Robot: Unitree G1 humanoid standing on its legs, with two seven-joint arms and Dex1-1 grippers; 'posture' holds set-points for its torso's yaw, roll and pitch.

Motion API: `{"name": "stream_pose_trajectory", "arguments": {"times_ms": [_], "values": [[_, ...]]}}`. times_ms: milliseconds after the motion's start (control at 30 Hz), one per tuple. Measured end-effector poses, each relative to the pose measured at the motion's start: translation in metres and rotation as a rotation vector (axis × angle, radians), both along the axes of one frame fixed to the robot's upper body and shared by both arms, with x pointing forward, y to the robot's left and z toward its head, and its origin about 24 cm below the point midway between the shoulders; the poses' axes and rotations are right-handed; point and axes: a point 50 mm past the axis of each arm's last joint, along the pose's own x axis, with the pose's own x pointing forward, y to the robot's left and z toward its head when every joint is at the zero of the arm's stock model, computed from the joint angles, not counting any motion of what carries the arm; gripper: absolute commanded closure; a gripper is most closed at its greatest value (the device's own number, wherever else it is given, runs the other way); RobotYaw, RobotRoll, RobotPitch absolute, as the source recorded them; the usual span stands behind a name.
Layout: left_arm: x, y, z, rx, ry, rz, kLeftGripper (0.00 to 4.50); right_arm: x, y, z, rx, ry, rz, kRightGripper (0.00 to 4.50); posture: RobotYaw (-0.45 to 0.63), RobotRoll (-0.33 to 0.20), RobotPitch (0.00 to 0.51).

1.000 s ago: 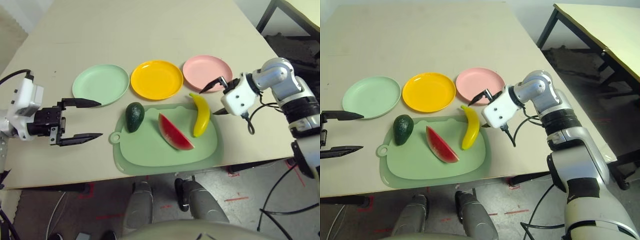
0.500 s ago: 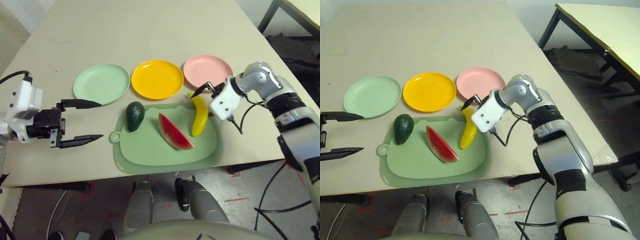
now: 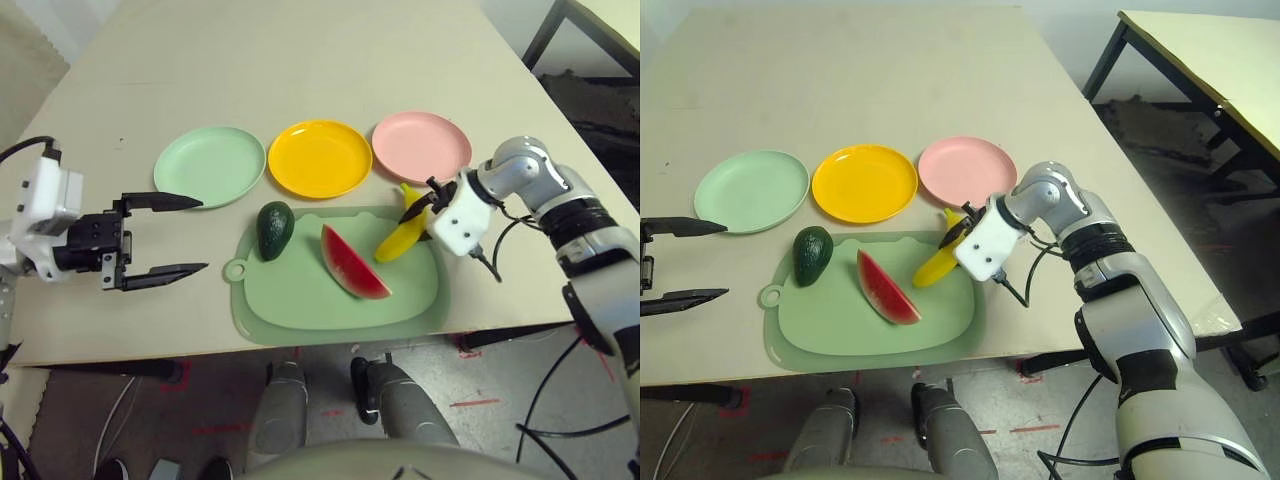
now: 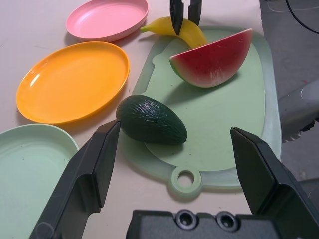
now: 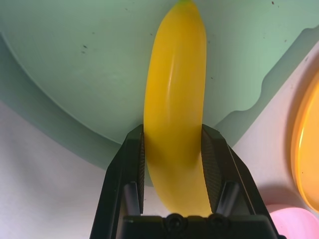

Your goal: Place the fruits into color-matched plates.

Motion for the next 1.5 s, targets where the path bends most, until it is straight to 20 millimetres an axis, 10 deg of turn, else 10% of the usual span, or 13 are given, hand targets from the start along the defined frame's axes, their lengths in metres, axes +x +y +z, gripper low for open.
{"name": "stream_pose_trajectory", "arguments": {"times_ms": [200, 400, 800, 1133, 1500], "values": [[0.002, 0.002, 0.000, -0.017, -0.006, 0.010, 0.00, 0.009, 0.013, 0.025, 0.021, -0.036, -0.002, 2.87, 0.10, 0.000, 0.175], [0.009, -0.003, 0.007, -0.113, -0.031, 0.029, 0.00, 0.023, 0.067, 0.077, 0.229, -0.161, 0.023, 2.87, 0.10, 0.000, 0.181], [0.013, -0.005, 0.007, -0.147, -0.030, 0.096, 0.00, 0.050, 0.128, 0.025, 0.409, -0.169, -0.314, 2.87, 0.13, 0.000, 0.192], [0.025, 0.002, 0.016, -0.162, -0.073, 0.314, 0.00, 0.057, 0.125, 0.017, 0.347, -0.257, -0.389, 2.87, 0.16, 0.000, 0.193], [0.033, -0.006, 0.015, -0.131, -0.083, 0.299, 0.00, 0.059, 0.118, 0.019, 0.337, -0.268, -0.400, 0.03, 0.12, 0.000, 0.184]]}}
